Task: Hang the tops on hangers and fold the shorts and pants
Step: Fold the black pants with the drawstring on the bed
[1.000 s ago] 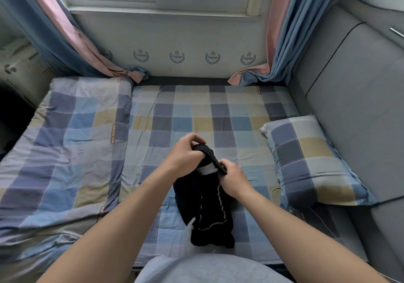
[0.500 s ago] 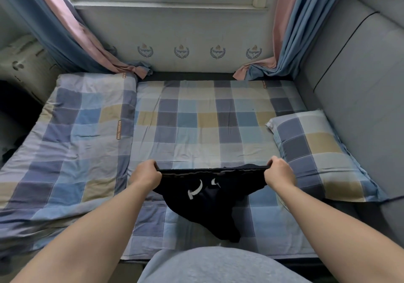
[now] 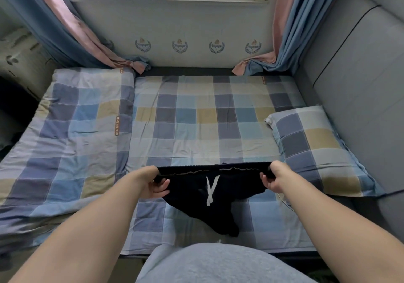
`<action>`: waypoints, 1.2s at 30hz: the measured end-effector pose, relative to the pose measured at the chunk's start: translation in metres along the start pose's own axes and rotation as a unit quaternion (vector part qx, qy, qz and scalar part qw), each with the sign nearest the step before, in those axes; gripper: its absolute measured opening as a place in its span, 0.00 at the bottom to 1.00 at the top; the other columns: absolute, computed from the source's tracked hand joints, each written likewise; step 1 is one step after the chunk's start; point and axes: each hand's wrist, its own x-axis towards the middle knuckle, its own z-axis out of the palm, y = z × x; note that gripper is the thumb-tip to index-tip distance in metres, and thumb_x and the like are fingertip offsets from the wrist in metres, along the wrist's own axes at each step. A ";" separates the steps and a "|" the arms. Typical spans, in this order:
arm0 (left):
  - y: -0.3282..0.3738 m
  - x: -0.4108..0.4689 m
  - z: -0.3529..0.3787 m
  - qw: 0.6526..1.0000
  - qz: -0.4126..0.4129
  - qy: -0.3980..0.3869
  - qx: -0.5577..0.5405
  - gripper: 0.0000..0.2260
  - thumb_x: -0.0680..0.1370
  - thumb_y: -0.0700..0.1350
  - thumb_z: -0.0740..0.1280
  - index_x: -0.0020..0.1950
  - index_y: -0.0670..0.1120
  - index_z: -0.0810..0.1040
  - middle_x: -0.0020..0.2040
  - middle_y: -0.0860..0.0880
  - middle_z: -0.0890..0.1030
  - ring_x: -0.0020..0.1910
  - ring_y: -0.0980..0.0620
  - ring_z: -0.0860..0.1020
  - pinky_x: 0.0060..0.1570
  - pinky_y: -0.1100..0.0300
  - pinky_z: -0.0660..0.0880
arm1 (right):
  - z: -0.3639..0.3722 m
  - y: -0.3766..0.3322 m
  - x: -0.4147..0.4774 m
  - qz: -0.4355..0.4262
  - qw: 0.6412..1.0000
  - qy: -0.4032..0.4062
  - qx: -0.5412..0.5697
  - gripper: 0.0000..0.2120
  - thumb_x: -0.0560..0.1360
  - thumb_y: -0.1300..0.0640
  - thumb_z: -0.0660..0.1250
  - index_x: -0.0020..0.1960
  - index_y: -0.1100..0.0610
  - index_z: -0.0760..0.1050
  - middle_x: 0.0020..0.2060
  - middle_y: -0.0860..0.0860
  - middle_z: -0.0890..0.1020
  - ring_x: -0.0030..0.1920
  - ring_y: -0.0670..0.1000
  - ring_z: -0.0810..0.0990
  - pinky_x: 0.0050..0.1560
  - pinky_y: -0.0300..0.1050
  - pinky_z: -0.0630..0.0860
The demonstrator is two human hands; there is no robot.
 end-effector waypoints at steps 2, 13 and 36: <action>0.004 -0.001 -0.009 0.998 -0.044 -0.046 0.015 0.08 0.81 0.40 0.56 0.58 0.42 0.70 0.33 0.47 0.76 0.30 0.50 0.81 0.40 0.49 0.83 | -0.009 -0.005 -0.002 0.045 0.998 -0.045 0.015 0.08 0.80 0.66 0.56 0.57 0.63 0.68 0.43 0.60 0.75 0.35 0.53 0.77 0.20 0.40 0.75; 0.013 -0.004 -0.032 0.972 0.037 -0.195 0.130 0.21 0.75 0.49 0.75 0.65 0.47 0.75 0.55 0.46 0.85 0.62 0.48 0.80 0.65 0.48 0.74 | -0.042 -0.038 -0.020 -0.017 0.960 -0.277 -0.031 0.28 0.72 0.76 0.63 0.71 0.64 0.70 0.65 0.63 0.78 0.62 0.63 0.81 0.59 0.58 0.77; 0.160 -0.099 0.017 0.780 0.595 0.183 0.065 0.08 0.83 0.53 0.64 0.49 0.51 0.75 0.43 0.53 0.81 0.44 0.54 0.79 0.39 0.61 0.72 | 0.018 -0.175 -0.118 -0.718 0.610 0.019 -0.335 0.06 0.82 0.55 0.64 0.54 0.57 0.71 0.39 0.49 0.79 0.39 0.52 0.78 0.41 0.43 0.71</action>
